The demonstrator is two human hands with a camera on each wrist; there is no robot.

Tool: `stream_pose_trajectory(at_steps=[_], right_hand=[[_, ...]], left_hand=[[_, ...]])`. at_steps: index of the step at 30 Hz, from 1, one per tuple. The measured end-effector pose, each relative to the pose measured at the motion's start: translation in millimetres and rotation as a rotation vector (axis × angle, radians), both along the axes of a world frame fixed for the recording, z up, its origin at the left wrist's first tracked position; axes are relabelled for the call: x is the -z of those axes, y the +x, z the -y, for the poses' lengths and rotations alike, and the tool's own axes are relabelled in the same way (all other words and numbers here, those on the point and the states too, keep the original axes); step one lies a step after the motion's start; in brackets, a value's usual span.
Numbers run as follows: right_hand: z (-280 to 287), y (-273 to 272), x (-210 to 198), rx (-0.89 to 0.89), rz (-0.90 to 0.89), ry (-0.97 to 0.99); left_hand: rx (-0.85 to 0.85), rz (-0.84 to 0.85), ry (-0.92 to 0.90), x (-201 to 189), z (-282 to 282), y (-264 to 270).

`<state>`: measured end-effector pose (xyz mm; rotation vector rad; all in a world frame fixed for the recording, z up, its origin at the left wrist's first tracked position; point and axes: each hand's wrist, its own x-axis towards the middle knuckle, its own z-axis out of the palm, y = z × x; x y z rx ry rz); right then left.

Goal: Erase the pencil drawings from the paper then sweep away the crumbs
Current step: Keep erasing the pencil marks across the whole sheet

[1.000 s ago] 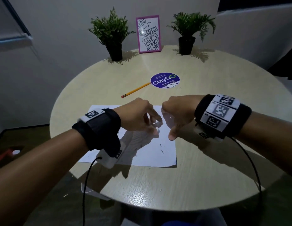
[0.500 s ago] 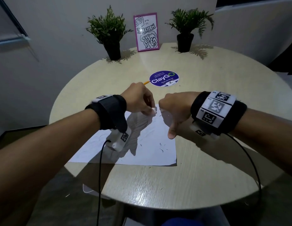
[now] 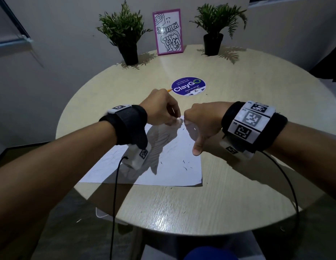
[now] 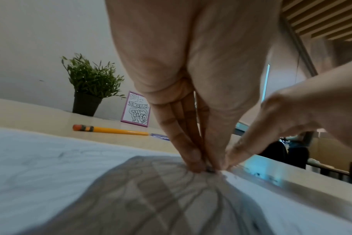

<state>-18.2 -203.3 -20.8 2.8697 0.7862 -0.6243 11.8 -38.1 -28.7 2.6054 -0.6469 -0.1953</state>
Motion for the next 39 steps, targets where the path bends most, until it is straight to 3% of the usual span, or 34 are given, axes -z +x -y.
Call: stream_pose_trajectory(at_steps=[10,14,17,25,28,32,35,39], right_hand=[[-3.0,-0.8,-2.1,-0.001,0.002,-0.012],[-1.7,-4.4,-6.1,0.007,0.013,0.009],[-1.4,-6.0,-5.3,0.014,-0.004,0.008],[-1.6,-5.5,-5.0,-0.007,-0.014,-0.012],[-1.3,-3.7,-2.5,-0.017,-0.005,-0.013],[1.1,-1.4,-3.8,-0.033,-0.027,-0.011],[1.6,-0.9,-3.6,-0.036,-0.031,0.003],[1.3,-0.1,-1.4,-0.03,-0.019,-0.021]], left_hand=[[0.2,-0.138,0.136,-3.4,-2.5,-19.5],[0.085,-0.005,0.119,-7.5,1.4,1.6],[0.015,-0.037,0.064,-2.9,-0.4,9.1],[0.189,-0.201,0.134,-6.4,-7.6,-29.4],[0.215,-0.154,0.186,-8.6,-2.1,-27.3],[0.052,0.018,0.095,-5.9,4.6,-4.2],[0.025,-0.023,0.051,0.9,3.5,1.3],[0.133,-0.043,0.105,0.3,-0.8,-14.2]])
